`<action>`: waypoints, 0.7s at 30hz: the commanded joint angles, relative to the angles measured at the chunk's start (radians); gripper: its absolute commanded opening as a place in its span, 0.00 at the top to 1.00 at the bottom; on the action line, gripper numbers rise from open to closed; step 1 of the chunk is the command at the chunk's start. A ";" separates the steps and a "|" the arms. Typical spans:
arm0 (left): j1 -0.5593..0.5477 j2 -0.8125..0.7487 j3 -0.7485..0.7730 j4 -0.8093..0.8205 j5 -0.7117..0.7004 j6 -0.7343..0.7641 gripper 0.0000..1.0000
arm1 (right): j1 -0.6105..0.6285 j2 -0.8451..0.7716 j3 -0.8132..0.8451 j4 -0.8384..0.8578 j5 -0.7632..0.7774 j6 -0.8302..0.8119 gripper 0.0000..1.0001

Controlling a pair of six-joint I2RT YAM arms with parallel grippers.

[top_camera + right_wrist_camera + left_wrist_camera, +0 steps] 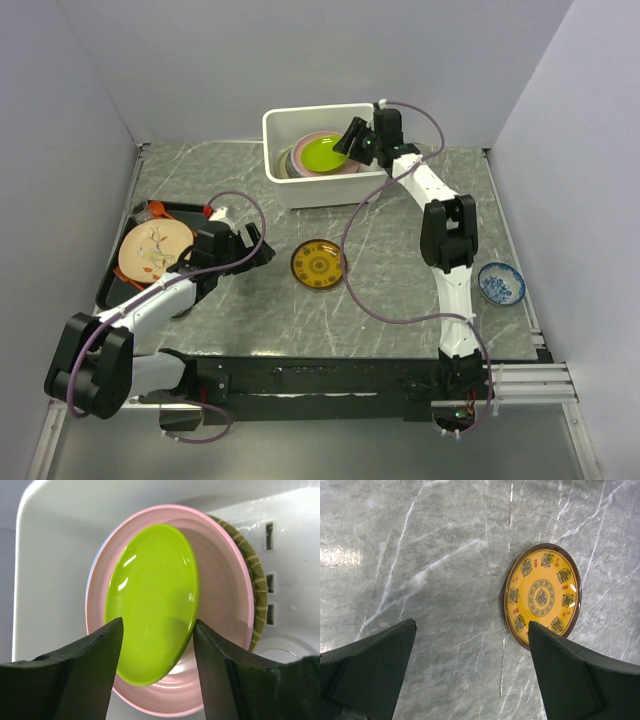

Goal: Place the plates into the plastic bin on the countertop
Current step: Place the plate in the plastic bin, then pick up the plate at the center of the board.

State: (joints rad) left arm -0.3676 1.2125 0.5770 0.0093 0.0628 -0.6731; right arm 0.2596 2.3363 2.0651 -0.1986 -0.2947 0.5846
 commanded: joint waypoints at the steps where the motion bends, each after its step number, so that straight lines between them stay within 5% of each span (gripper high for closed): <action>1: 0.006 -0.028 0.006 -0.003 0.005 0.014 0.01 | 0.020 -0.126 0.052 -0.018 0.110 -0.071 0.33; 9: 0.006 -0.042 0.007 -0.006 0.015 0.010 0.01 | 0.049 -0.245 -0.016 -0.001 0.175 -0.123 0.28; 21: 0.004 -0.004 0.000 0.044 0.127 0.009 0.01 | 0.056 -0.576 -0.388 0.185 0.126 -0.078 0.27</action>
State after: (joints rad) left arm -0.3676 1.1900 0.5770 -0.0040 0.1024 -0.6731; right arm 0.3126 1.8874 1.7710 -0.1101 -0.1505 0.4969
